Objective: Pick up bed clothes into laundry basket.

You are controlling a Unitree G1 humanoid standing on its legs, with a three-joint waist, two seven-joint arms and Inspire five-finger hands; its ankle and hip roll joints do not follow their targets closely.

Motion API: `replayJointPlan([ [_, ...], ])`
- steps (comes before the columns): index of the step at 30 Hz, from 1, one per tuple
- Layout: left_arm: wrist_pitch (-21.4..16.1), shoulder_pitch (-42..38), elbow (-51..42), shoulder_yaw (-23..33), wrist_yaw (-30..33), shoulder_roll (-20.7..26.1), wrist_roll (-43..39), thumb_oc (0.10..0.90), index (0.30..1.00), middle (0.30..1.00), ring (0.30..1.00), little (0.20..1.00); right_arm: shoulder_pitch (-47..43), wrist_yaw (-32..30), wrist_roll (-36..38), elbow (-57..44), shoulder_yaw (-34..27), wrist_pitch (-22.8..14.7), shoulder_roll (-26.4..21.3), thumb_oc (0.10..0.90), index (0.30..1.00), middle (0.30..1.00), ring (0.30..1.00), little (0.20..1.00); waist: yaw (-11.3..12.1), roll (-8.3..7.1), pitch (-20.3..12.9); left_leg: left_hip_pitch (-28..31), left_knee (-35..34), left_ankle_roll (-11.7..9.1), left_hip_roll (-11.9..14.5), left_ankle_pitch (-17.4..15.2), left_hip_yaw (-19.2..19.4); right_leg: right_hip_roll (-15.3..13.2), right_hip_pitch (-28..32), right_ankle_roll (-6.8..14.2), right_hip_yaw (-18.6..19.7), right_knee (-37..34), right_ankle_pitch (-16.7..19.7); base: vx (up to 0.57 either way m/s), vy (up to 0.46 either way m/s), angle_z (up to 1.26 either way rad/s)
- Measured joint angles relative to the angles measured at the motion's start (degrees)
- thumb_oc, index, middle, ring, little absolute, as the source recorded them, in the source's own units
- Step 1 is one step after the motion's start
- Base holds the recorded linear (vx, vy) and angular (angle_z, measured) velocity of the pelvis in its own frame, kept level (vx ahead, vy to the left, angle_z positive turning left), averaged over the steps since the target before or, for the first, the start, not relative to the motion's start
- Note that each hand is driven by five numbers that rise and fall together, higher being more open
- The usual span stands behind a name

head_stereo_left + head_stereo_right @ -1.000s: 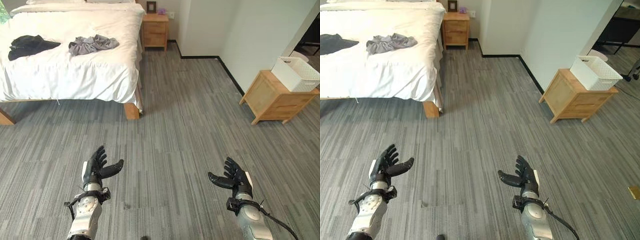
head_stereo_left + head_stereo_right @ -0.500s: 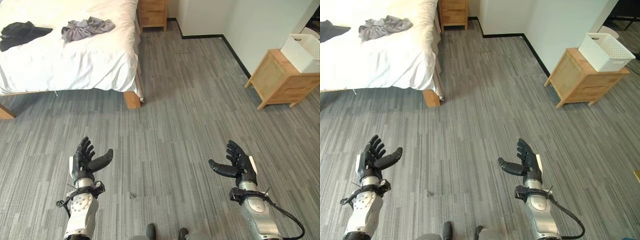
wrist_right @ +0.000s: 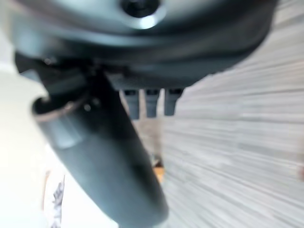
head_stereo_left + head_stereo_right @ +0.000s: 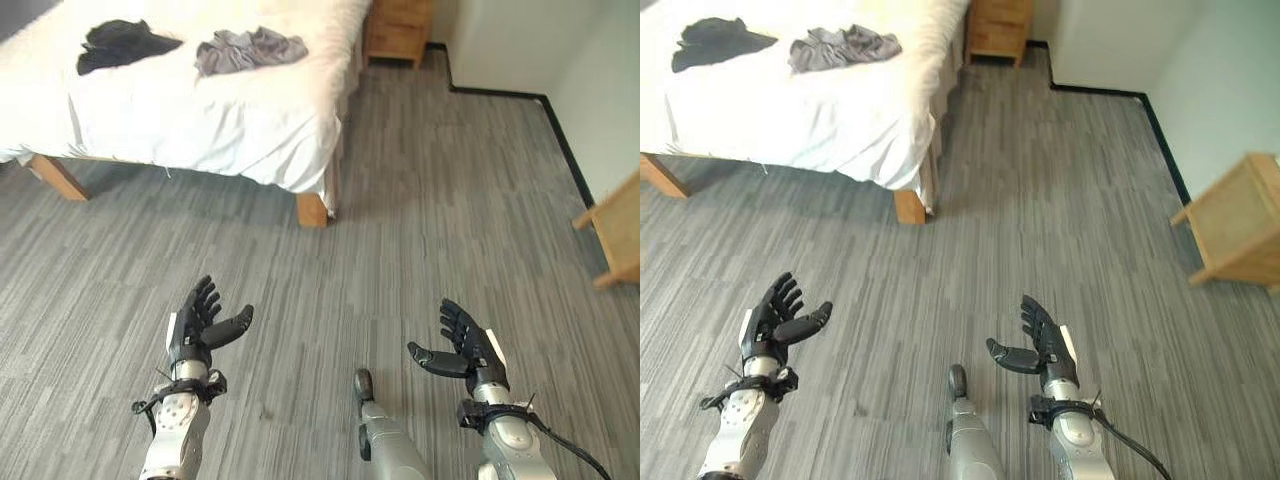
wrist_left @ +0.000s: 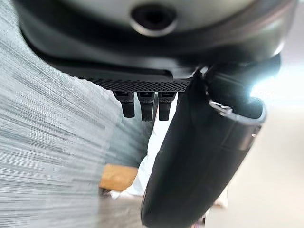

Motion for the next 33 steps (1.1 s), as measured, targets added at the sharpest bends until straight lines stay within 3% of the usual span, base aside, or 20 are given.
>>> replayJointPlan([
  [1,0.00,0.68,-0.27,0.11,-0.38,-0.14,0.00,0.800,0.900,0.900,0.900,0.900,-0.63,0.30,0.03,0.19,0.02,-0.01,-0.23,0.800,0.900,0.900,0.900,0.900,0.44,-0.37,-0.27,-0.92,3.81,-2.94,0.34,1.75,0.96,0.58,0.75,-1.07,-0.31,1.73,-0.42,0.58,-0.463,0.48],
  [2,-0.04,2.51,-1.00,0.59,-0.83,-0.96,-0.18,0.800,0.900,0.900,0.900,0.900,-2.19,0.93,0.36,0.30,-0.63,-0.39,-0.75,0.800,0.900,0.900,0.900,0.900,0.80,-0.19,-1.66,-6.61,21.11,-6.97,0.73,4.65,1.62,2.71,3.79,-6.92,-1.48,3.61,-3.46,0.57,-0.552,0.28],
  [3,-0.02,2.76,-1.06,0.70,-0.82,-1.24,-0.97,0.800,0.900,0.900,0.900,0.900,-2.87,0.90,0.68,0.77,-0.59,-0.71,-1.23,0.800,0.900,0.900,0.900,0.900,0.94,0.07,-2.24,-7.86,24.43,-7.45,1.07,9.06,2.51,3.65,4.58,-8.43,-2.00,3.91,-4.65,0.55,-0.559,0.29],
  [5,-0.55,0.51,-2.40,1.00,-1.22,-1.82,-4.02,0.800,0.900,0.900,0.900,0.900,-3.97,0.23,3.58,0.78,-2.35,-1.49,-1.52,0.800,0.900,0.900,0.900,0.900,2.08,-2.02,-1.57,-19.03,42.03,-2.61,3.98,19.59,12.20,5.29,9.30,-13.25,-2.61,3.33,-6.34,0.39,-0.434,0.41],
  [6,-0.94,-0.52,-2.57,0.80,-1.21,-1.18,-3.95,0.800,0.900,0.900,0.900,0.900,-4.14,-0.76,4.72,0.82,-2.17,-1.89,-1.88,0.800,0.900,0.900,0.900,0.900,2.17,-4.13,-0.74,-23.21,43.99,-0.99,3.49,18.18,14.92,5.04,11.95,-14.17,-2.68,1.76,-6.96,0.49,-0.431,0.29],
  [7,-0.98,-0.84,-2.95,0.88,-1.29,-0.69,-3.93,0.800,0.900,0.900,0.900,0.900,-4.08,-1.05,5.07,0.66,-2.32,-1.90,-1.90,0.800,0.900,0.900,0.900,0.900,3.53,-5.56,-0.40,-25.79,44.10,1.36,4.76,16.27,20.06,5.06,13.98,-13.94,-2.73,0.06,-6.84,0.38,-0.192,0.06],
  [10,-1.05,-0.31,-3.92,1.43,-1.14,-0.04,-3.99,0.800,0.900,0.900,0.900,0.900,-5.13,-1.67,5.35,0.06,-2.38,-2.38,-1.82,0.800,0.900,0.900,0.900,0.900,3.64,-7.63,-0.44,-31.76,38.68,0.32,4.64,15.51,26.12,6.01,20.36,-13.27,-3.26,-5.45,-6.99,0.30,-0.069,-0.08],
  [11,-1.09,-0.06,-3.80,1.45,-0.92,0.00,-4.64,0.800,0.900,0.900,0.900,0.900,-5.87,-1.51,5.57,-0.54,-1.76,-2.39,-1.91,0.800,0.900,0.900,0.900,0.900,3.65,-7.64,-0.30,-33.05,29.60,0.07,0.78,16.34,26.20,6.29,24.05,-11.28,-3.01,-5.71,-7.62,0.51,-0.072,-0.17],
  [13,-1.34,-0.08,-3.92,1.48,-0.99,-0.19,-5.20,0.800,0.900,0.900,0.900,0.900,-4.79,-1.41,5.67,-2.47,-1.36,-2.82,-2.02,0.800,0.900,0.900,0.900,0.900,3.41,-5.14,-1.28,-33.06,19.69,1.18,0.21,17.65,28.06,8.49,25.39,-8.23,-2.35,-4.28,-8.58,0.32,-0.022,-0.26],
  [15,-1.47,-0.25,-4.02,1.48,-1.06,0.61,-5.17,0.800,0.900,0.900,0.900,0.900,-4.22,-1.37,5.77,-2.89,-0.38,-3.40,-1.94,0.800,0.900,0.900,0.900,0.900,3.76,-4.67,-2.33,-32.92,13.54,1.32,-1.72,17.60,29.39,9.56,28.66,-8.88,-2.42,-8.13,-9.34,0.29,0.021,-0.48],
  [16,-1.89,-0.19,-4.00,1.22,-1.03,0.78,-5.17,0.800,0.900,0.900,0.900,0.900,-3.87,-1.24,5.77,-2.70,0.43,-3.37,-1.81,0.800,0.900,0.900,0.900,0.900,4.93,-4.85,-2.67,-32.26,9.23,2.93,-6.77,17.76,28.78,9.89,32.42,-8.30,-1.52,-12.10,-10.16,0.36,0.038,-0.73],
  [19,-1.94,1.27,-3.97,0.61,-0.98,-0.16,-5.19,0.800,0.900,0.900,0.900,0.900,-2.57,-1.25,5.77,-2.01,1.77,-3.19,-1.71,0.800,0.900,0.900,0.900,0.900,5.21,-3.82,-3.12,-26.55,0.98,10.53,-11.04,22.00,27.77,12.23,36.09,-6.58,0.86,-11.10,-11.30,0.26,0.078,-0.49],
  [20,-1.93,1.92,-3.74,0.55,-0.96,0.24,-5.17,0.800,0.900,0.900,0.900,0.900,-2.29,-1.04,5.75,-1.87,2.28,-3.14,-0.83,0.800,0.900,0.900,0.900,0.900,4.70,-3.10,-3.61,-23.50,-1.23,14.09,-9.76,19.85,28.26,13.86,35.64,-4.55,1.68,-7.03,-13.52,0.19,0.091,-0.13],
  [22,-1.79,1.32,-1.94,0.50,-0.78,0.52,-5.15,0.800,0.900,0.900,0.900,0.900,-1.56,0.01,5.75,-2.77,2.36,-2.99,0.99,0.800,0.900,0.900,0.900,0.900,3.96,-6.14,-4.00,-19.59,-6.19,13.68,-12.14,20.36,27.63,8.23,31.21,-6.01,2.17,2.79,-20.98,0.19,0.127,-0.12],
  [23,-1.79,1.17,-1.83,-0.12,-0.86,0.36,-5.08,0.800,0.900,0.900,0.900,0.900,-1.35,0.07,5.76,-3.46,2.04,-3.01,0.61,0.800,0.900,0.900,0.900,0.900,3.36,-5.46,-3.59,-18.05,-7.85,13.07,-12.31,21.02,27.88,5.69,29.65,-4.93,2.36,4.27,-21.97,0.24,0.213,-0.23],
  [25,-1.74,-1.67,-1.31,-0.23,-0.44,0.87,-4.22,0.800,0.900,0.900,0.900,0.900,-0.84,0.05,5.81,-4.09,1.60,-2.69,1.35,0.800,0.900,0.900,0.900,0.900,3.29,-4.91,-2.36,-14.04,-9.79,13.37,-12.07,19.06,27.53,1.74,22.00,2.58,3.69,20.11,-21.12,0.10,0.177,-0.04],
  [27,-1.79,-5.05,-1.77,-0.19,0.32,2.74,-3.03,0.800,0.900,0.900,0.900,0.900,-0.97,0.13,5.82,-6.14,0.03,-2.76,1.63,0.800,0.900,0.900,0.900,0.900,2.60,-3.87,0.00,-12.46,-9.59,13.39,-11.89,18.06,27.00,0.27,10.71,5.24,5.53,34.78,-19.55,0.15,0.088,0.16],
  [29,-1.79,-6.99,-2.09,-0.06,0.28,4.99,-1.17,0.800,0.900,0.900,0.900,0.900,-0.98,0.15,5.86,-6.73,-0.12,-2.79,1.74,0.800,0.900,0.900,0.900,0.900,-0.12,-2.56,1.90,-12.55,-8.59,11.85,-11.69,16.63,23.63,1.25,6.43,1.20,14.09,27.43,-18.21,0.25,-0.030,0.71],
  [31,-2.28,-9.52,-2.44,0.32,0.29,4.33,-1.06,0.800,0.900,0.900,0.900,0.900,0.30,0.41,6.21,-6.61,-0.39,-2.70,1.13,0.800,0.900,0.900,0.900,0.900,-1.01,-2.23,2.07,-13.29,-9.07,10.18,-10.98,16.44,21.24,0.76,7.90,-1.84,20.55,4.33,-15.05,0.10,-0.019,0.91],
  [33,-2.93,-8.40,-3.41,0.07,0.02,2.64,-1.03,0.800,0.900,0.900,0.900,0.900,2.95,1.01,6.96,-6.53,-2.32,-2.72,1.82,0.800,0.900,0.900,0.900,0.900,-0.92,-3.19,1.75,-11.28,-9.96,7.03,-9.76,16.73,18.67,-0.66,12.50,-0.50,17.25,-7.29,-3.49,0.02,-0.029,0.71],
])
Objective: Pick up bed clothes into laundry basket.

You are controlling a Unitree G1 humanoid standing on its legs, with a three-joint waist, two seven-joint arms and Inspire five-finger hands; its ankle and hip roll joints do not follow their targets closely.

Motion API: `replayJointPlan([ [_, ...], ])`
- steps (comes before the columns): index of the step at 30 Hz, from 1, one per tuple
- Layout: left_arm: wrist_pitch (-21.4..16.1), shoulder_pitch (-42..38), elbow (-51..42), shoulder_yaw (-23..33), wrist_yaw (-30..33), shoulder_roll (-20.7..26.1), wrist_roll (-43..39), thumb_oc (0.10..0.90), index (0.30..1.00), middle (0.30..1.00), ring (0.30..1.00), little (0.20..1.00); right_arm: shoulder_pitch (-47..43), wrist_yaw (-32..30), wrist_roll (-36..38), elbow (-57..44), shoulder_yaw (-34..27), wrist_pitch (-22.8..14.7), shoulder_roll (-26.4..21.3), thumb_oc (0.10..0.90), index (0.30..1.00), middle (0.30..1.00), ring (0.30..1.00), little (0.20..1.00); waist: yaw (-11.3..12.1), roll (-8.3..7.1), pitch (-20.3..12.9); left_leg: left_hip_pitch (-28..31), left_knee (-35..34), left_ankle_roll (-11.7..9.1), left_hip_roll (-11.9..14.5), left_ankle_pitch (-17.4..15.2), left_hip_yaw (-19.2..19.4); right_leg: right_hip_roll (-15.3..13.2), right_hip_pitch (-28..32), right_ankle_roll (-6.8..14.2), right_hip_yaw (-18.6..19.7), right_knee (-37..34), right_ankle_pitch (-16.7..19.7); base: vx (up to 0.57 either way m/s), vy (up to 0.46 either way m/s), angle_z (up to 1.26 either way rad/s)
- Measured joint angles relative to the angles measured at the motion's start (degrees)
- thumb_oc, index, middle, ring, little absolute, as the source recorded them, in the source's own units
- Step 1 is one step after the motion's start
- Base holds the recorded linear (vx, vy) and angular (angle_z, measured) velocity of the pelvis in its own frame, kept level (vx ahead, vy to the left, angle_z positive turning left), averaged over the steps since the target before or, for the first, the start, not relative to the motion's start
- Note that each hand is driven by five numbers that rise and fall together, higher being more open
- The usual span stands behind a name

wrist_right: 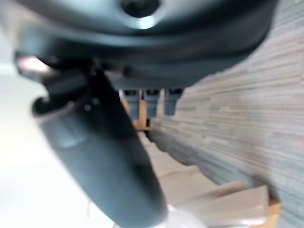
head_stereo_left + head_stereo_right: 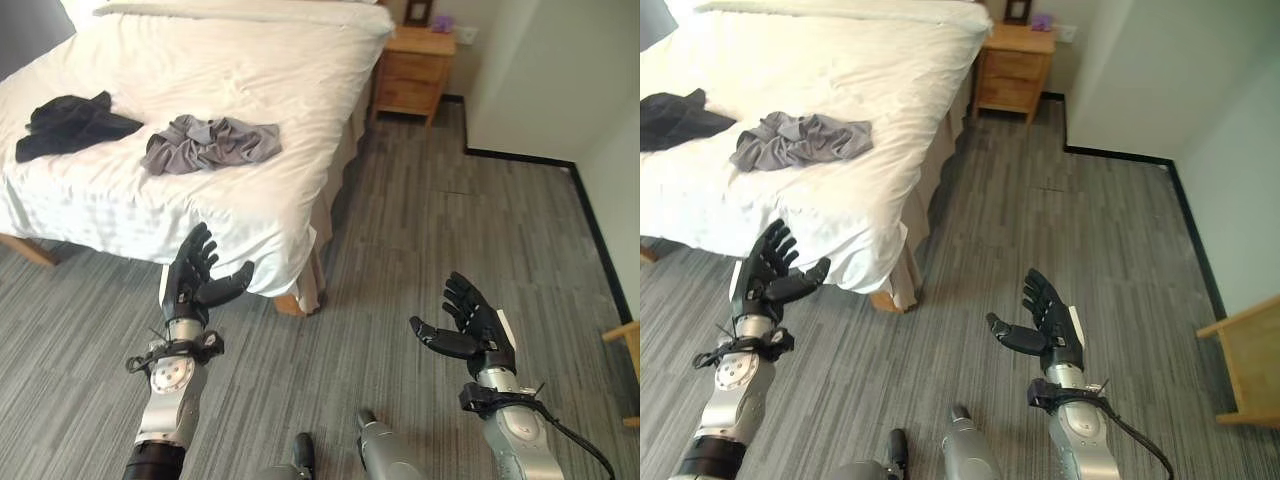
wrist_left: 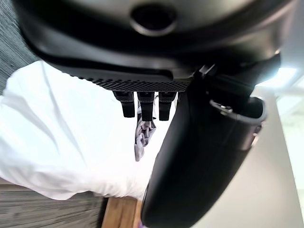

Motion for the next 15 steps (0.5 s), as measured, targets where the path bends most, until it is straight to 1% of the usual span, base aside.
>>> replayJointPlan([
  [1,-0.97,2.23,-0.70,0.23,0.08,-1.33,-0.08,0.800,0.900,0.900,0.900,0.900,0.23,0.03,0.42,0.03,0.23,0.02,0.08,0.800,0.900,0.900,0.900,0.900,0.82,-0.14,-0.23,0.71,-1.10,-0.79,0.56,-0.33,0.11,-0.12,1.11,-0.58,-1.33,-1.50,3.42,0.00,0.000,0.00],
  [2,-1.23,4.83,-0.65,0.31,0.25,-4.10,-0.31,0.800,0.900,0.900,0.900,0.900,0.10,-0.25,0.99,0.14,-0.11,0.04,0.08,0.800,0.900,0.900,0.900,0.900,1.50,0.67,-0.79,1.15,-1.68,-2.01,1.93,-1.11,0.05,0.77,2.44,-1.22,-2.54,-3.95,5.11,0.03,-0.034,-0.03],
  [3,-1.21,6.63,-0.54,-0.03,0.17,-5.43,-1.01,0.800,0.900,0.900,0.900,0.900,-0.91,-0.26,1.22,0.28,-0.20,0.04,0.09,0.800,0.900,0.900,0.900,0.900,1.53,0.99,-0.97,1.04,-1.79,-2.44,2.78,-1.24,-0.26,1.37,3.49,-2.21,-3.25,-6.28,6.43,0.03,-0.031,0.02],
  [4,-0.78,7.80,-0.27,-0.39,0.03,-5.81,-1.77,0.800,0.900,0.900,0.900,0.900,-2.14,-0.22,1.33,0.35,-0.22,0.07,0.06,0.800,0.900,0.900,0.900,0.900,2.01,1.19,-1.05,1.38,-2.17,-3.70,3.53,-0.76,-0.41,1.99,3.95,-3.05,-3.81,-7.79,7.74,0.03,-0.031,0.07],
  [5,0.65,7.32,-0.22,-0.33,-0.85,-3.72,-2.28,0.800,0.900,0.900,0.900,0.900,-4.88,-0.35,1.38,0.25,-1.53,-0.15,0.03,0.800,0.900,0.900,0.900,0.900,2.60,1.48,-1.22,4.01,-4.60,-6.13,4.99,-1.01,0.15,2.91,8.60,-4.56,-5.58,-13.37,9.07,-0.05,-0.040,0.01],
  [6,0.65,7.33,-0.23,-0.32,-0.81,-3.75,-2.29,0.800,0.900,0.900,0.900,0.900,-4.88,-0.41,1.40,0.25,-1.54,-0.17,0.03,0.800,0.900,0.900,0.900,0.900,2.61,1.45,-1.22,4.01,-4.58,-6.13,5.03,-0.98,0.16,2.92,8.58,-4.55,-5.63,-13.36,9.08,-0.05,-0.030,0.00],
  [7,1.06,7.46,-1.03,0.39,-0.18,-4.36,-2.47,0.800,0.900,0.900,0.900,0.900,-4.92,-1.13,3.64,0.25,-1.51,-0.26,0.33,0.800,0.900,0.900,0.900,0.900,2.60,1.28,-1.23,3.86,-4.41,-5.96,5.31,-0.84,0.92,3.09,7.50,-4.46,-7.78,-12.71,9.26,-0.11,-0.091,-0.36],
  [8,0.87,8.29,-3.18,2.35,1.03,-5.17,-2.90,0.800,0.900,0.900,0.900,0.900,-5.49,-2.85,6.00,0.32,-1.51,-0.44,1.88,0.800,0.900,0.900,0.900,0.900,4.02,0.43,-1.52,3.66,-4.51,-6.08,5.68,-1.12,3.14,2.99,5.99,-4.47,-11.14,-11.67,8.50,-0.04,-0.066,-0.52],
  [9,0.67,8.17,-3.29,2.72,1.56,-5.15,-3.12,0.800,0.900,0.900,0.900,0.900,-5.67,-3.66,7.03,0.32,-1.69,-0.87,2.56,0.800,0.900,0.900,0.900,0.900,4.34,0.31,-1.63,3.07,-4.44,-6.16,6.07,-1.08,3.69,2.76,5.42,-4.41,-12.69,-11.35,8.46,-0.05,-0.076,-0.43],
  [10,0.89,7.37,-2.83,2.48,2.20,-4.93,-3.86,0.800,0.900,0.900,0.900,0.900,-5.42,-4.48,7.84,0.31,-2.05,-1.28,3.10,0.800,0.900,0.900,0.900,0.900,3.84,0.06,-1.79,2.21,-3.87,-6.26,5.98,-1.17,3.00,2.69,5.54,-4.23,-12.83,-11.65,8.58,0.01,-0.039,0.03],
  [11,1.24,6.02,-2.89,1.56,3.16,-3.66,-4.74,0.800,0.900,0.900,0.900,0.900,-5.97,-6.32,10.41,0.56,-2.33,-1.39,3.22,0.800,0.900,0.900,0.900,0.900,3.25,-0.03,-1.87,2.48,-3.88,-6.40,6.04,-1.21,2.75,2.72,5.30,-4.28,-13.35,-11.35,8.57,-0.01,-0.063,0.14],
  [12,1.22,5.90,-3.18,0.89,2.91,-3.01,-4.62,0.800,0.900,0.900,0.900,0.900,-6.24,-6.45,11.13,0.54,-2.42,-1.40,3.25,0.800,0.900,0.900,0.900,0.900,3.17,0.05,-1.91,2.57,-3.91,-6.39,6.08,-1.23,2.93,2.75,5.31,-4.35,-13.34,-11.36,8.63,-0.01,-0.076,0.15],
  [13,1.45,5.01,-3.33,-1.06,1.85,-1.97,-4.69,0.800,0.900,0.900,0.900,0.900,-5.91,-6.45,11.18,0.56,-2.92,-1.45,2.82,0.800,0.900,0.900,0.900,0.900,2.70,0.52,-2.11,2.17,-4.03,-6.45,6.19,-1.19,2.45,2.80,5.71,-4.38,-13.48,-11.51,8.64,-0.01,-0.077,0.09],
  [14,1.77,4.13,-3.43,-2.67,0.64,-0.61,-4.60,0.800,0.900,0.900,0.900,0.900,-5.69,-6.41,11.17,0.62,-3.08,-1.43,2.26,0.800,0.900,0.900,0.900,0.900,2.68,0.67,-2.19,2.09,-4.01,-6.49,6.18,-1.17,2.09,2.77,5.74,-4.40,-13.59,-11.52,8.63,-0.03,-0.081,0.15],
  [15,1.82,3.57,-3.43,-3.10,-0.47,-0.12,-4.59,0.800,0.900,0.900,0.900,0.900,-5.74,-6.41,11.17,0.63,-3.23,-1.43,2.14,0.800,0.900,0.900,0.900,0.900,2.61,0.77,-2.22,2.05,-3.98,-6.51,6.18,-1.15,2.01,2.78,5.74,-4.40,-13.63,-11.55,8.63,-0.04,-0.106,0.14],
])
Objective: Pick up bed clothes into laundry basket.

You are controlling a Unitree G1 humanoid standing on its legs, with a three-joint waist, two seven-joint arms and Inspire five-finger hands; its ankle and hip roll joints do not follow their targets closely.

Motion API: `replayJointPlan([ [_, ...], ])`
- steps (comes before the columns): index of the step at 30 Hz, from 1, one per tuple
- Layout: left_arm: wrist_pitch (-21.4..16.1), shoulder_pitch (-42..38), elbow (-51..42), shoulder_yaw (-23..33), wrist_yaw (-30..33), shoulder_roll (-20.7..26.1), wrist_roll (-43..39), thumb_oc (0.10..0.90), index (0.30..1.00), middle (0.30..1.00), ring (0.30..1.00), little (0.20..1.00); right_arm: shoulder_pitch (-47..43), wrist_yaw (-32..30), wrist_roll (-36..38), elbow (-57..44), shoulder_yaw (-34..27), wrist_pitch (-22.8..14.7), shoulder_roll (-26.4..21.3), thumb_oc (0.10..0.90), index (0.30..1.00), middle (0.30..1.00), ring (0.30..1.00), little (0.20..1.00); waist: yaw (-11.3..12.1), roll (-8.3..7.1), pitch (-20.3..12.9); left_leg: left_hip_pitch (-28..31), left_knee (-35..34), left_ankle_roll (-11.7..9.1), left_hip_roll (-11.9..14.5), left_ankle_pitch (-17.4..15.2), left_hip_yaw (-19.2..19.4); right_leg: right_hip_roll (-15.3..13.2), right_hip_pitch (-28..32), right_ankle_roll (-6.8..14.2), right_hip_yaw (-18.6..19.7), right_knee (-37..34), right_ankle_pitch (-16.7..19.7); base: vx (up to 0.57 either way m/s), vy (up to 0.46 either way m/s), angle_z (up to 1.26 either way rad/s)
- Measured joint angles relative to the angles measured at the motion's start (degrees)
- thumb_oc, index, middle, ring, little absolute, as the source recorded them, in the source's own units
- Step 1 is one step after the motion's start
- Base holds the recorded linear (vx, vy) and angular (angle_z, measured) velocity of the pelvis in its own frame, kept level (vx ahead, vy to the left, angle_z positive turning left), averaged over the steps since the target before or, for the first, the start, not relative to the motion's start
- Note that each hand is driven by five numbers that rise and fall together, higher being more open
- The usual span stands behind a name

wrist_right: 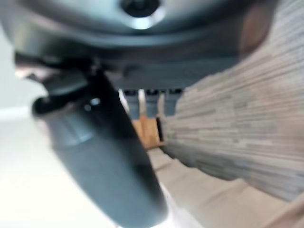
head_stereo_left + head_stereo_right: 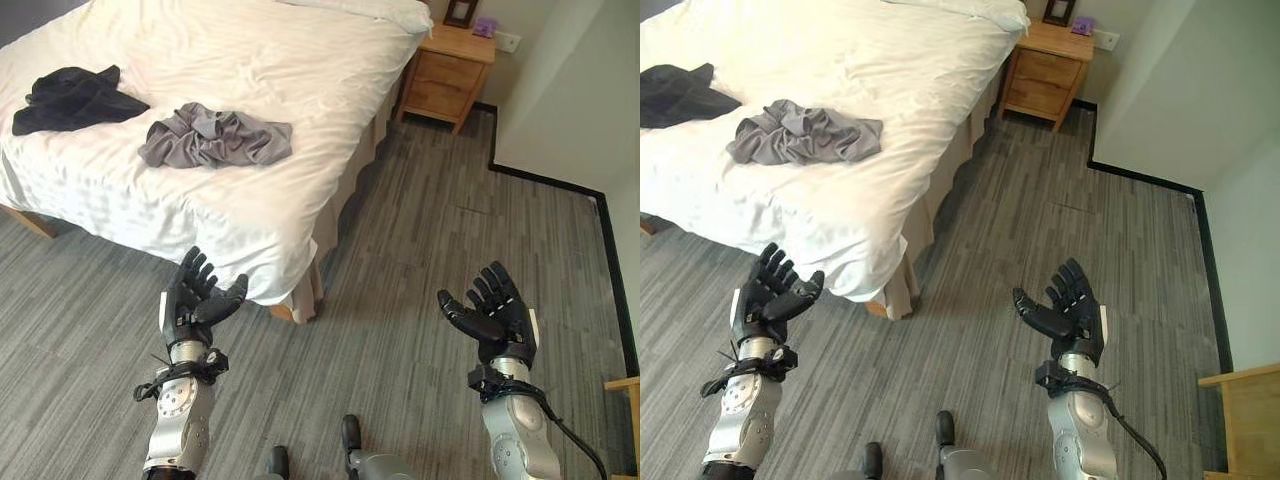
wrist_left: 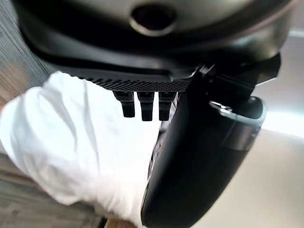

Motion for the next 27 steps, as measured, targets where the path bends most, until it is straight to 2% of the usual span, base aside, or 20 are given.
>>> replayJointPlan([
  [4,0.07,-3.31,0.12,-1.92,-3.73,-1.08,-0.72,0.800,0.900,0.900,0.900,0.900,0.00,0.46,-0.02,0.03,-0.03,-0.01,-0.02,0.800,0.900,0.900,0.900,0.900,-0.70,0.58,0.07,-2.60,4.11,-1.05,-0.35,-0.08,-1.77,-0.14,0.62,-0.78,-2.75,0.18,-0.55,-0.02,-0.119,0.37],
  [5,0.20,-4.18,0.44,-1.79,-4.31,-1.76,-2.08,0.800,0.900,0.900,0.900,0.900,0.27,0.52,-0.03,0.01,-0.08,0.03,0.13,0.800,0.900,0.900,0.900,0.900,-0.83,0.05,0.36,-3.76,7.45,-1.74,-0.84,-0.64,-1.84,-1.30,1.17,-1.06,-3.34,0.15,-0.80,0.01,-0.060,0.51],
  [7,0.21,-2.90,0.60,-1.44,-4.26,-2.59,-4.39,0.800,0.900,0.900,0.900,0.900,0.38,1.02,-0.07,0.31,-0.08,0.05,0.03,0.800,0.900,0.900,0.900,0.900,0.38,0.11,1.20,-5.38,13.53,-2.05,-1.11,-0.72,0.74,-1.68,3.00,-2.13,-3.97,0.44,-1.69,0.02,-0.005,0.34],
  [9,0.20,-1.39,0.64,-0.41,-4.23,-2.54,-4.54,0.800,0.900,0.900,0.900,0.900,0.22,1.67,-0.12,0.39,-0.04,0.05,0.03,0.800,0.900,0.900,0.900,0.900,1.11,0.34,1.92,-6.48,17.48,-2.20,-0.87,-0.72,1.13,-1.78,3.38,-2.87,-3.98,1.21,-2.46,0.06,0.110,0.05],
  [10,0.22,0.05,1.24,1.32,-4.14,-1.30,-4.46,0.800,0.900,0.900,0.900,0.900,-0.49,1.64,-0.13,0.73,-0.21,0.05,0.66,0.800,0.900,0.900,0.900,0.900,2.05,-1.27,3.91,-11.94,27.66,-4.22,-0.05,-1.83,1.56,-3.26,3.44,-4.90,-2.94,1.36,-2.87,0.09,0.149,-0.17],
  [12,0.44,2.42,1.48,3.42,-3.67,-0.70,-4.52,0.800,0.900,0.900,0.900,0.900,-0.44,1.71,-0.13,0.73,-0.26,0.04,0.55,0.800,0.900,0.900,0.900,0.900,2.61,-1.99,4.30,-13.64,27.57,-3.35,3.74,-2.98,2.02,-3.79,3.28,-4.16,-2.92,0.24,-3.34,0.13,0.223,-0.31],
  [13,0.46,2.99,2.43,4.72,-3.74,0.06,-4.51,0.800,0.900,0.900,0.900,0.900,-0.25,1.61,-0.12,0.78,-1.32,0.04,0.47,0.800,0.900,0.900,0.900,0.900,1.91,-1.56,4.11,-12.93,23.47,-3.99,7.18,-2.56,2.15,-3.53,3.47,-3.86,-2.88,-1.48,-3.54,0.16,0.280,-0.07],
  [14,0.51,2.24,3.61,4.94,-3.78,-0.04,-4.64,0.800,0.900,0.900,0.900,0.900,-0.06,1.83,-0.10,1.31,-2.76,0.00,-0.08,0.800,0.900,0.900,0.900,0.900,0.43,-0.20,4.02,-13.16,20.88,-4.22,10.28,-2.35,1.36,-3.15,3.64,1.14,-3.13,-1.69,-5.21,0.22,0.360,0.06],
  [15,0.54,1.70,4.33,4.99,-3.88,-1.09,-4.63,0.800,0.900,0.900,0.900,0.900,0.28,1.57,-0.07,1.59,-3.69,0.00,-1.98,0.800,0.900,0.900,0.900,0.900,-0.10,3.24,3.77,-12.76,16.08,-4.03,15.43,-2.53,1.42,-0.21,1.00,1.12,-2.84,4.42,-6.81,0.07,0.074,0.22],
  [16,0.51,1.18,3.67,4.93,-4.13,-0.85,-4.63,0.800,0.900,0.900,0.900,0.900,1.54,1.65,-0.09,1.23,-4.94,-0.02,-3.42,0.800,0.900,0.900,0.900,0.900,-0.34,3.43,3.57,-11.62,12.37,-4.66,17.66,-2.97,1.78,-0.62,-2.66,-0.77,-2.74,14.48,-11.05,0.25,0.292,0.30],
  [17,0.46,-0.27,3.58,4.46,-3.99,-1.88,-4.84,0.800,0.900,0.900,0.900,0.900,2.14,1.46,-0.06,2.34,-7.86,0.37,-4.74,0.800,0.900,0.900,0.900,0.900,-1.41,3.47,5.01,-8.53,7.54,-6.74,19.16,-1.18,1.68,-1.02,-2.14,-1.71,-2.36,17.42,-13.15,0.27,0.303,0.30],
  [18,0.49,-0.95,3.43,3.51,-3.79,-2.23,-5.25,0.800,0.900,0.900,0.900,0.900,3.24,1.38,-0.06,1.96,-9.77,0.45,-4.63,0.800,0.900,0.900,0.900,0.900,-1.53,3.42,4.95,-8.55,6.92,-7.53,18.80,-0.50,0.83,-1.20,-2.34,-0.52,-1.07,17.62,-13.46,0.49,0.556,0.20],
  [19,0.38,-1.99,2.88,3.05,-3.99,-2.19,-5.82,0.800,0.900,0.900,0.900,0.900,3.82,1.35,-0.07,1.83,-10.94,0.15,-4.73,0.800,0.900,0.900,0.900,0.900,-1.21,2.41,4.93,-7.92,5.68,-7.30,17.83,0.48,0.21,-3.12,-3.37,-0.27,0.96,18.98,-14.27,0.30,0.341,-0.17],
  [20,0.16,-2.41,2.56,2.84,-3.94,-2.41,-6.56,0.800,0.900,0.900,0.900,0.900,3.78,1.34,-0.08,1.71,-11.44,0.12,-5.46,0.800,0.900,0.900,0.900,0.900,-1.34,1.92,4.89,-7.65,5.52,-6.51,17.75,0.93,-0.19,-4.14,-4.13,1.12,2.59,19.77,-14.50,0.34,0.368,-0.22],
  [21,0.05,-4.11,3.27,1.90,-3.38,-3.07,-6.90,0.800,0.900,0.900,0.900,0.900,4.45,1.53,-0.11,1.03,-12.11,-0.10,-5.67,0.800,0.900,0.900,0.900,0.900,-1.42,1.86,5.01,-8.71,7.26,-7.84,17.97,1.22,-1.47,-4.62,-4.10,2.70,3.99,19.99,-14.91,0.11,0.115,-0.16],
  [23,-0.06,-5.85,3.71,0.72,-3.03,-3.91,-7.58,0.800,0.900,0.900,0.900,0.900,4.32,1.39,-0.13,1.87,-11.84,-0.37,-6.26,0.800,0.900,0.900,0.900,0.900,-1.49,1.87,4.69,-8.58,7.41,-7.46,18.00,1.22,-2.27,-7.24,-4.08,4.52,5.07,21.25,-16.00,0.31,0.379,-0.11],
  [24,-0.14,-5.93,3.22,0.25,-3.10,-4.15,-8.38,0.800,0.900,0.900,0.900,0.900,4.34,1.35,-0.15,1.69,-11.49,-0.39,-6.72,0.800,0.900,0.900,0.900,0.900,-1.53,2.42,4.11,-8.51,7.91,-5.75,18.33,0.16,-2.31,-8.18,-4.45,5.42,5.83,21.07,-16.00,0.45,0.617,-0.38],
  [25,-0.11,-7.73,3.39,0.12,-3.21,-2.55,-9.66,0.800,0.900,0.900,0.900,0.900,3.29,1.19,-0.25,1.44,-10.33,-0.35,-4.98,0.800,0.900,0.900,0.900,0.900,-1.37,0.04,4.21,-10.50,14.81,-12.99,15.03,-0.40,-0.05,-13.12,-3.44,7.49,8.88,19.44,-16.09,0.44,0.666,-0.47],
  [26,-0.12,-7.94,3.23,0.10,-3.33,-0.35,-9.97,0.800,0.900,0.900,0.900,0.900,3.29,1.04,-0.26,1.41,-8.77,-0.31,-3.09,0.800,0.900,0.900,0.900,0.900,-1.15,-2.20,3.55,-11.71,18.40,-10.35,11.76,-2.82,1.32,-16.31,-2.50,6.58,9.75,16.28,-15.13,0.34,0.540,-0.44],
  [27,-0.16,-8.13,3.13,0.42,-3.40,1.48,-10.19,0.800,0.900,0.900,0.900,0.900,3.71,1.39,-0.36,1.66,-7.36,-0.23,-2.21,0.800,0.900,0.900,0.900,0.900,-0.94,-3.05,3.05,-12.40,20.62,-9.58,10.88,-4.78,2.86,-17.03,-2.39,6.08,9.08,16.05,-14.93,0.24,0.379,-0.15],
])
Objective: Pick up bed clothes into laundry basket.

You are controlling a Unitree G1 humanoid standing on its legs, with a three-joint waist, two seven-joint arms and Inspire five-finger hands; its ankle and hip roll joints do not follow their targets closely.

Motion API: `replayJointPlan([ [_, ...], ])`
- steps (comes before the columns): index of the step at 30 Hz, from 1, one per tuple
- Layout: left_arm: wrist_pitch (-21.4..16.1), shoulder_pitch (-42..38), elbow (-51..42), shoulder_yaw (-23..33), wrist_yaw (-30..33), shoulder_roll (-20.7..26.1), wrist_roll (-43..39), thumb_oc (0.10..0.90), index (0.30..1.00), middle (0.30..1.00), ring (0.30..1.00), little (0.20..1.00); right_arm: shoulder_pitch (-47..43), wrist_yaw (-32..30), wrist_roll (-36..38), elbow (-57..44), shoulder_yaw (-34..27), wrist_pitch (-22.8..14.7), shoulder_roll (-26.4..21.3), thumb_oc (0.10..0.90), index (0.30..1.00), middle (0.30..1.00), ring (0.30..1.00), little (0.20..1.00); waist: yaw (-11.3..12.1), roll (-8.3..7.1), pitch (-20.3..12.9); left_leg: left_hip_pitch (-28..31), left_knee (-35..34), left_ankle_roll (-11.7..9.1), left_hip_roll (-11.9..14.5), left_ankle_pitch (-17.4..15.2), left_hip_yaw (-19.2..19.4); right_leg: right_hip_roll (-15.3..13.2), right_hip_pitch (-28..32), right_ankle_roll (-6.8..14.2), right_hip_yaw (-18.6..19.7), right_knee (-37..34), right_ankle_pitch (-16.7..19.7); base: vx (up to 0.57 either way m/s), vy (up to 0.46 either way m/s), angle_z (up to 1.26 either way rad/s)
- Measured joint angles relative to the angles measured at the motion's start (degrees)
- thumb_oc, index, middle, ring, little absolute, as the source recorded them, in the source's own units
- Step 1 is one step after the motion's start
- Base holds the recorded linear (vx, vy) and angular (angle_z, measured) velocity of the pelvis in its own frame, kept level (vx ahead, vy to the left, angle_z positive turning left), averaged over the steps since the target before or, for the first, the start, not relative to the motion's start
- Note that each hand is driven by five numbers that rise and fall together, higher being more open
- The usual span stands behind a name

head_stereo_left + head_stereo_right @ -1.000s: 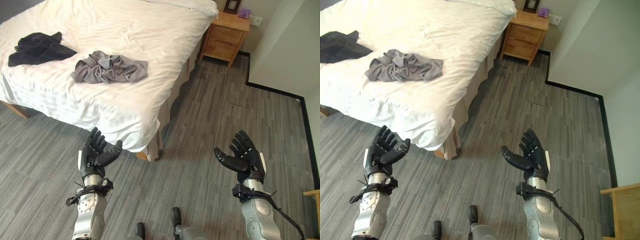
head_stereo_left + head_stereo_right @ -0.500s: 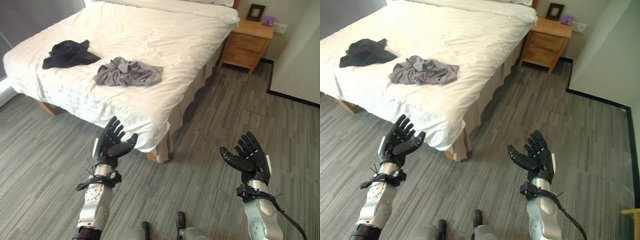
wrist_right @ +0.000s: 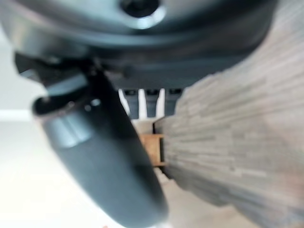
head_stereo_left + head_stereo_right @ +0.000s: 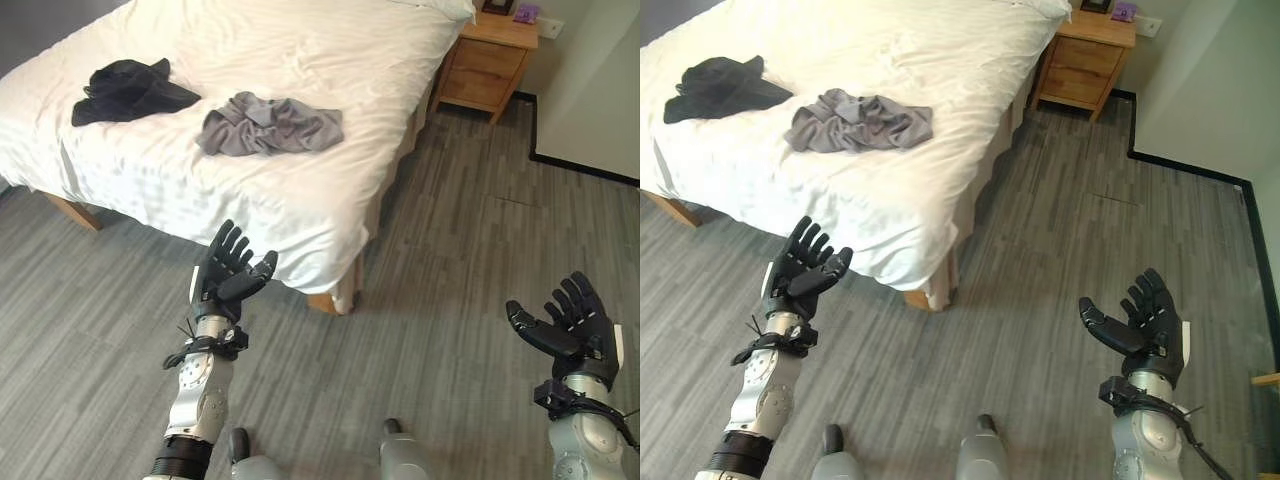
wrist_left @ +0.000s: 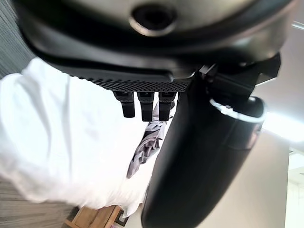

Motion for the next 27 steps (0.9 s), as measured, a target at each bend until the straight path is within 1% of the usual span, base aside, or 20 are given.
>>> replayJointPlan([
  [1,0.12,-0.76,0.09,-0.06,0.30,1.80,-0.04,0.800,0.900,0.900,0.900,0.900,1.30,0.73,-0.32,-0.58,0.30,0.11,0.87,0.800,0.900,0.900,0.900,0.900,-0.03,0.13,-0.02,-3.07,6.25,2.30,-0.20,-2.45,-0.09,-0.01,2.62,-0.83,-0.80,0.01,2.38,0.41,0.559,-0.29],
  [2,-0.47,-0.21,-0.37,1.21,0.39,5.38,-0.05,0.800,0.900,0.900,0.900,0.900,2.72,0.89,-0.87,0.04,0.65,0.38,3.20,0.800,0.900,0.900,0.900,0.900,1.76,-2.08,-1.34,-2.71,10.35,3.42,-2.76,-6.40,2.55,-2.12,4.29,-1.06,-3.18,-0.28,6.39,0.39,0.635,-0.26],
  [3,-1.01,-0.37,0.51,1.45,0.59,6.94,-0.04,0.800,0.900,0.900,0.900,0.900,2.96,1.22,-0.96,-0.34,0.22,0.39,3.98,0.800,0.900,0.900,0.900,0.900,2.64,-1.30,-0.69,-2.55,12.54,4.29,-2.75,-7.07,3.04,-2.54,3.98,0.60,-3.33,0.93,8.75,0.47,0.776,-0.05],
  [4,-0.84,-0.57,2.47,2.35,0.29,7.92,0.59,0.800,0.900,0.900,0.900,0.900,3.75,1.32,-0.89,-1.16,-1.71,-0.06,7.34,0.800,0.900,0.900,0.900,0.900,1.95,-1.19,-0.80,-5.80,18.03,4.05,-3.82,-7.75,2.41,-4.90,2.74,-1.38,-2.33,6.57,11.35,0.24,0.568,0.38],
  [5,-1.30,0.39,2.09,2.73,1.10,6.85,1.28,0.800,0.900,0.900,0.900,0.900,4.97,0.52,-0.52,-0.67,-3.26,-0.55,8.09,0.800,0.900,0.900,0.900,0.900,1.48,-0.38,-2.50,-5.96,15.11,5.58,-5.55,-8.53,3.54,-5.76,0.51,0.72,0.40,8.91,14.75,0.35,0.745,0.46],
  [6,-2.27,1.69,1.63,2.84,1.38,7.72,2.16,0.800,0.900,0.900,0.900,0.900,3.73,-0.20,1.72,0.78,-2.90,-0.42,7.58,0.800,0.900,0.900,0.900,0.900,1.39,0.37,-3.05,-6.47,14.82,10.87,-8.38,-10.73,4.54,-6.69,-3.19,-0.79,3.89,13.68,20.26,0.26,0.597,0.22],
  [8,-1.85,3.26,1.67,2.98,1.46,8.55,3.59,0.800,0.900,0.900,0.900,0.900,2.86,0.26,3.38,0.81,-1.97,-0.46,7.49,0.800,0.900,0.900,0.900,0.900,-0.91,3.25,-2.08,-6.85,13.51,13.47,-9.98,-11.03,2.65,-2.18,-8.08,-0.45,11.11,20.29,29.76,0.26,0.502,0.41],
  [9,-1.70,4.46,1.67,2.94,1.26,8.63,3.68,0.800,0.900,0.900,0.900,0.900,3.68,0.50,3.40,0.74,-0.03,0.30,7.41,0.800,0.900,0.900,0.900,0.900,-1.43,4.17,-1.55,-5.12,10.94,15.39,-10.46,-9.45,3.15,2.13,-11.41,1.56,11.69,29.06,25.35,0.22,0.397,0.35],
  [11,-1.19,7.28,1.73,3.54,1.14,8.63,3.83,0.800,0.900,0.900,0.900,0.900,4.03,1.47,3.26,0.34,1.27,0.77,7.42,0.800,0.900,0.900,0.900,0.900,-0.76,4.06,-1.28,-1.30,7.56,14.80,-11.97,-8.06,3.82,5.15,-13.95,0.17,6.98,36.69,19.67,0.38,0.468,0.14],
  [12,-0.53,8.08,1.82,3.14,1.06,7.45,3.92,0.800,0.900,0.900,0.900,0.900,4.39,1.47,3.25,-0.17,1.33,0.74,7.13,0.800,0.900,0.900,0.900,0.900,-1.35,4.28,-1.33,0.10,6.39,17.09,-13.16,-9.02,3.69,7.77,-15.12,-1.27,4.08,39.15,16.16,0.50,0.519,-0.08],
  [13,-1.70,9.09,1.99,4.42,0.49,6.05,4.03,0.800,0.900,0.900,0.900,0.900,3.70,1.57,3.10,-0.54,2.34,0.84,6.14,0.800,0.900,0.900,0.900,0.900,0.06,4.48,-0.81,1.46,5.24,21.13,-13.96,-10.40,3.08,12.20,-17.71,0.62,5.31,42.11,12.73,0.38,0.255,-0.33],
  [14,-0.83,10.05,2.15,7.00,1.03,3.04,3.67,0.800,0.900,0.900,0.900,0.900,1.82,2.87,2.41,-1.22,2.47,0.59,5.89,0.800,0.900,0.900,0.900,0.900,-0.19,5.69,1.73,5.30,2.63,19.67,-13.59,-9.79,1.84,21.13,-19.90,-0.88,3.10,44.44,6.45,0.26,0.147,-0.18],
  [15,-0.09,10.06,2.04,6.13,0.99,2.41,3.65,0.800,0.900,0.900,0.900,0.900,2.52,2.74,2.37,-1.75,2.13,0.58,5.84,0.800,0.900,0.900,0.900,0.900,-1.56,5.37,1.69,7.02,-0.19,18.78,-14.70,-8.72,0.44,23.27,-20.91,-2.44,0.47,41.57,4.48,0.32,0.132,0.62],
  [18,0.57,9.89,1.31,2.60,-0.75,0.50,3.97,0.800,0.900,0.900,0.900,0.900,3.39,2.58,2.19,-1.89,-0.23,0.24,4.50,0.800,0.900,0.900,0.900,0.900,-4.79,2.08,0.48,14.49,-9.01,16.55,-20.46,-7.53,-2.06,24.30,-24.84,-3.48,-4.45,28.52,4.00,0.52,0.066,0.84],
  [21,0.72,9.32,-0.17,1.91,-0.82,-0.45,3.99,0.800,0.900,0.900,0.900,0.900,2.98,2.50,2.17,-1.95,-1.08,0.13,3.73,0.800,0.900,0.900,0.900,0.900,-6.49,2.79,-1.27,19.70,-14.11,16.90,-22.59,-7.10,-3.10,24.07,-20.55,-7.78,-6.77,6.62,6.05,0.29,-0.003,0.27],
  [22,0.60,8.77,-0.42,1.87,-0.60,-0.76,4.02,0.800,0.900,0.900,0.900,0.900,1.82,2.40,1.76,-1.01,-1.08,0.09,3.13,0.800,0.900,0.900,0.900,0.900,-5.85,4.31,-2.01,22.71,-16.03,16.33,-22.78,-7.40,-1.42,21.85,-17.40,-12.29,-19.35,2.16,6.45,0.35,-0.056,-0.23],
  [23,0.61,8.16,-0.41,1.77,-0.54,-1.40,3.99,0.800,0.900,0.900,0.900,0.900,1.09,2.42,1.14,0.46,-1.09,0.05,2.78,0.800,0.900,0.900,0.900,0.900,-5.07,4.44,-2.09,24.36,-14.36,15.60,-23.53,-7.82,-0.48,20.75,-15.17,-17.71,-22.85,1.38,9.95,0.32,-0.109,-0.39],
  [24,0.49,8.08,-0.38,1.85,-0.59,-2.36,3.97,0.800,0.900,0.900,0.900,0.900,1.32,2.46,0.96,1.32,-0.88,0.15,2.49,0.800,0.900,0.900,0.900,0.900,-4.15,5.38,-2.24,24.24,-10.42,14.55,-23.87,-8.40,-0.24,20.97,-13.22,-19.55,-22.22,0.63,13.01,0.33,-0.146,-0.63],
  [26,0.35,7.68,-0.06,3.45,-0.76,-4.22,3.43,0.800,0.900,0.900,0.900,0.900,-1.64,2.38,1.27,4.70,0.52,0.09,2.32,0.800,0.900,0.900,0.900,0.900,-3.26,5.92,-2.27,12.65,21.37,2.73,-21.58,-3.15,2.56,21.78,-6.43,-19.06,-15.75,-1.67,9.98,0.31,-0.151,-0.50],
  [27,0.11,7.68,-0.34,3.43,-0.84,-4.23,3.42,0.800,0.900,0.900,0.900,0.900,-1.63,2.39,1.39,4.79,0.49,0.09,2.08,0.800,0.900,0.900,0.900,0.900,-3.08,6.25,-2.40,8.86,30.09,2.34,-18.96,-2.98,3.81,22.13,-4.21,-18.00,-14.53,-1.98,9.20,0.20,-0.064,-0.26],
])
